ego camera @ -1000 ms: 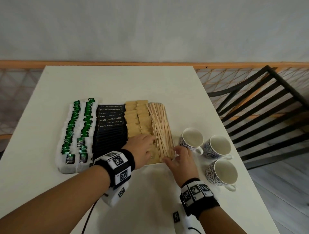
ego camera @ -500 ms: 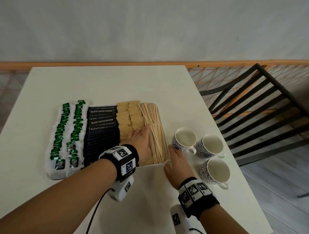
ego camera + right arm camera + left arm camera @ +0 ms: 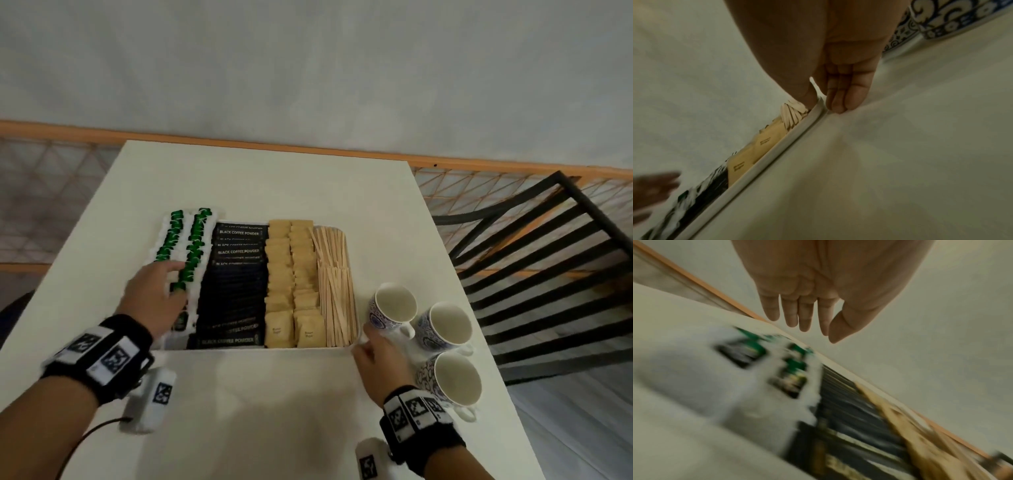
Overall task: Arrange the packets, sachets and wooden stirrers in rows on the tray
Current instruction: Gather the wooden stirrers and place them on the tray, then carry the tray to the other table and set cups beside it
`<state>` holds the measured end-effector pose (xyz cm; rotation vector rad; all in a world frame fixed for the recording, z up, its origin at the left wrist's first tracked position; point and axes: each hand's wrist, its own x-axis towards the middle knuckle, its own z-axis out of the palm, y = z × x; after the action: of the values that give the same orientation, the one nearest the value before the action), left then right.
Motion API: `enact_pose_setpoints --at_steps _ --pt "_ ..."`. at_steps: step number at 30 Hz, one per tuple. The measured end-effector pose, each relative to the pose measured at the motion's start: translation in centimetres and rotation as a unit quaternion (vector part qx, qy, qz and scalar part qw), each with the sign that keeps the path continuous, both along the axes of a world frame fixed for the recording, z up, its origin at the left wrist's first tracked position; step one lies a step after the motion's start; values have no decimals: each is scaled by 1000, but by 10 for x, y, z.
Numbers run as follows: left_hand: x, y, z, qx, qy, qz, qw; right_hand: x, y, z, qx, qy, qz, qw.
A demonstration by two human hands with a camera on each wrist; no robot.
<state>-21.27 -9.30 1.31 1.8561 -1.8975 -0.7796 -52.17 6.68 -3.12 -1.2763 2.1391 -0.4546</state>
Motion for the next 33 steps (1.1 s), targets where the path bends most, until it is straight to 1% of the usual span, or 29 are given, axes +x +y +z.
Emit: enact_pose_setpoints --at_steps 3,5,6,7,9,11,13,15,18,20,24,28,33 --pt "50 8 -10 51 15 127 990 -4 -5 4 7 35 -5 999" --pt "74 13 -22 97 30 187 977 -5 -7 1 -3 85 11 996" --pt "82 16 -29 126 47 206 969 -4 -9 1 -11 85 15 996" --pt "86 20 -36 155 71 219 961 -3 -10 3 -8 66 19 998" --pt "87 25 -48 196 144 241 940 -2 -13 7 11 41 30 999" --pt "83 27 -54 212 228 265 913 -2 -13 8 7 28 34 999" --pt "78 26 -60 215 280 283 892 -2 -13 8 4 26 35 999" --pt "75 23 -67 211 279 288 891 -2 -13 9 4 27 43 999" --pt "74 19 -70 203 260 278 902 0 -14 15 13 39 49 998" --pt "76 18 -71 206 266 275 901 1 -13 16 18 43 42 998" --pt "81 15 -75 215 273 258 901 4 -14 13 15 17 10 1000" --pt "82 15 -74 220 257 243 909 6 -16 5 24 8 -22 999" --pt "88 6 -77 232 277 252 898 15 -27 3 36 -3 -66 997"
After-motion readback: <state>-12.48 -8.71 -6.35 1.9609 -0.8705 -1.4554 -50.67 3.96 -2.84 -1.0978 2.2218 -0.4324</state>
